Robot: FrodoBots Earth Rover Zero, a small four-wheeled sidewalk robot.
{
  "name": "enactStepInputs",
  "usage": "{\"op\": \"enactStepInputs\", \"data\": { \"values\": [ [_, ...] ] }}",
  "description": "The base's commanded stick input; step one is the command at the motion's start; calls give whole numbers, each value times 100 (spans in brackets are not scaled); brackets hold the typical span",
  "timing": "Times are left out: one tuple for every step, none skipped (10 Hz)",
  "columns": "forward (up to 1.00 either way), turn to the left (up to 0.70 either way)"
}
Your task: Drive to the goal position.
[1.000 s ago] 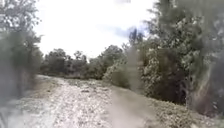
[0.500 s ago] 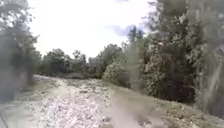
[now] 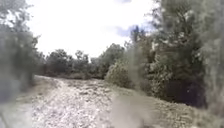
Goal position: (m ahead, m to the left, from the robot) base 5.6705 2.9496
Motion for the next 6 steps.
{"op": "enactStepInputs", "data": {
  "values": [
    [44, 2],
    [44, 2],
    [44, 2],
    [44, 2],
    [44, 2],
    [44, 2]
  ]
}}
